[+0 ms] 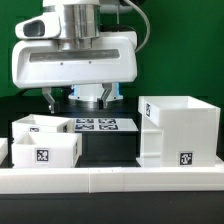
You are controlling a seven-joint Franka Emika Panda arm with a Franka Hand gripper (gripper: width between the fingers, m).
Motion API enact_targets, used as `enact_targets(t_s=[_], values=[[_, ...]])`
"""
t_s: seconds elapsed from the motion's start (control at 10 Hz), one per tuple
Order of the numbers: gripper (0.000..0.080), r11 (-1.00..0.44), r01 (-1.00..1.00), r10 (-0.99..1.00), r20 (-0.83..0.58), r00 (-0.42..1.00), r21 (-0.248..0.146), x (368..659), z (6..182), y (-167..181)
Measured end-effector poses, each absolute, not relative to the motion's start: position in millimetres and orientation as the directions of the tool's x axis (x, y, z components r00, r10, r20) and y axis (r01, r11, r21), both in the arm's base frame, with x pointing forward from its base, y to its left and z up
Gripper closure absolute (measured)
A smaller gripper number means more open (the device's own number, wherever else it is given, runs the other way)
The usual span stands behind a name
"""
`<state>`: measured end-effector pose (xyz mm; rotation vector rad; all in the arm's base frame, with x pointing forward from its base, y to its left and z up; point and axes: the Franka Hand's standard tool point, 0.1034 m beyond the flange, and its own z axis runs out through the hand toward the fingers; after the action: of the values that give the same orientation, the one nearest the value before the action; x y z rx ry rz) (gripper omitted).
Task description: Assemble drawer
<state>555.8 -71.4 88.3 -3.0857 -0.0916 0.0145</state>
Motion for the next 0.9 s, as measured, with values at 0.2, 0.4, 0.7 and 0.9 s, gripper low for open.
enact_targets(t_s=[0.2,0.4,0.7,0.9], values=[[0.0151,-0.998,0.057,0.056,0.023,0.998,-0.037,556.7,72.5,-75.2],[0.0151,-0.997,0.067,0.066,0.021,0.998,-0.036,555.5,65.4,-77.8],[0.0151,-0.997,0.068,0.067,0.021,0.998,-0.036,555.4,64.8,-77.4],[0.0151,-0.998,0.039,0.039,0.002,0.999,-0.045,557.0,66.0,-82.6]])
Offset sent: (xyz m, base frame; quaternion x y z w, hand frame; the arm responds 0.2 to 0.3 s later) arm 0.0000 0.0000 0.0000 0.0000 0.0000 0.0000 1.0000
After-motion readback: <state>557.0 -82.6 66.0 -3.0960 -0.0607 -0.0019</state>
